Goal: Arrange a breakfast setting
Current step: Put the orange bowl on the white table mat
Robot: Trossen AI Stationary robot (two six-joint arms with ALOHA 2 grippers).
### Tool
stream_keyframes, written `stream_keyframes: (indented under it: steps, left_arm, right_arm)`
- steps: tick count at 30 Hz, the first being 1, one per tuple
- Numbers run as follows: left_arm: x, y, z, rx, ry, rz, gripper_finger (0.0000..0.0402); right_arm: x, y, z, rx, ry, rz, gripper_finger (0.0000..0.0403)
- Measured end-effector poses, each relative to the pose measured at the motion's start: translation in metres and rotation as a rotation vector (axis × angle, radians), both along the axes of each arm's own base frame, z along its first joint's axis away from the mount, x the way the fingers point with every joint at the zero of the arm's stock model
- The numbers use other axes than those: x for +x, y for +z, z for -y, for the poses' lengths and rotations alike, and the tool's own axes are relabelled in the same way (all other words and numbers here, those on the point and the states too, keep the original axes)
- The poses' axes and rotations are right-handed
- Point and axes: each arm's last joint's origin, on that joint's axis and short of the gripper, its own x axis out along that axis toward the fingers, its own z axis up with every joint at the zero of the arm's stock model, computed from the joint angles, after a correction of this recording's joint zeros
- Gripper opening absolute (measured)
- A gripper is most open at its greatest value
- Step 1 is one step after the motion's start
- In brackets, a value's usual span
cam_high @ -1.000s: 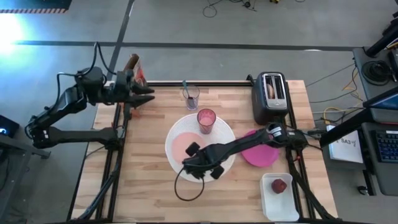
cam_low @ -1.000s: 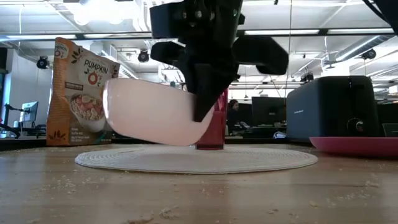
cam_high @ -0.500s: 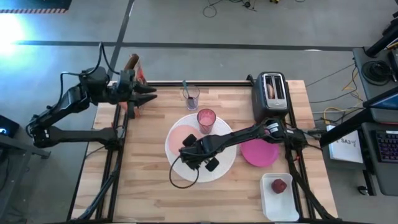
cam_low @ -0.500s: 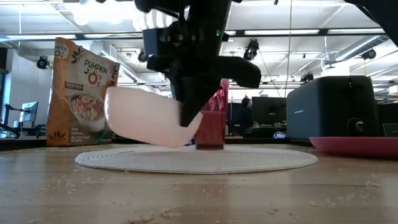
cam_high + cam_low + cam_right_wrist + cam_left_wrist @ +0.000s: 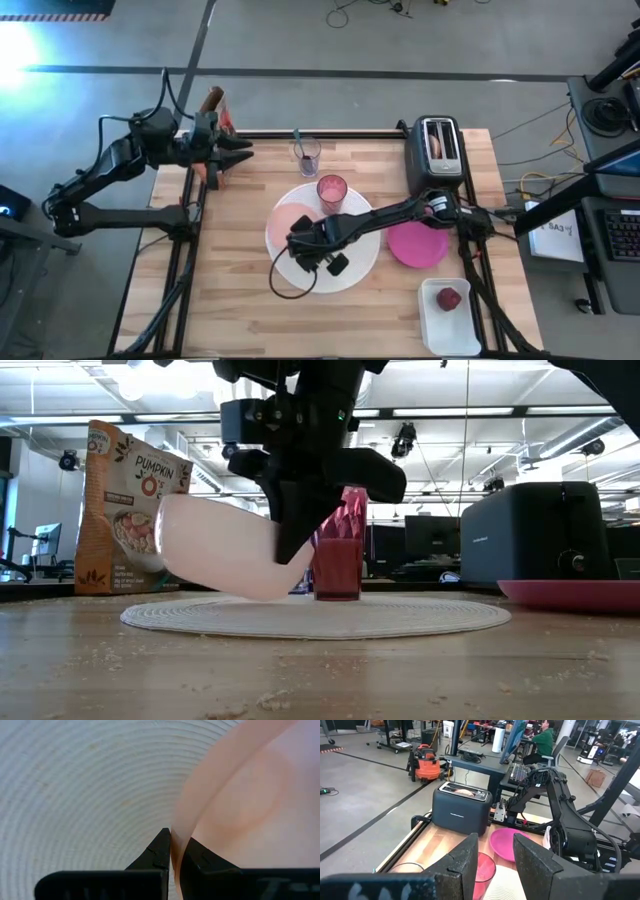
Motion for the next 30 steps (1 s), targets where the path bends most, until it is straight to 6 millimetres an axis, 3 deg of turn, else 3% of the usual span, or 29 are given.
stream_keyframes:
  steps: [18,30]
  left_arm:
    - [0.006,-0.002,-0.004,-0.006,0.045,-0.018,0.0107]
    - [0.006,-0.002,-0.004,-0.005,0.045,-0.018,0.0107]
  right_arm:
    - [0.003,0.001,0.008,0.029,-0.066,0.020,0.0013]
    - [0.003,0.001,0.011,-0.008,-0.139,0.032,0.0107]
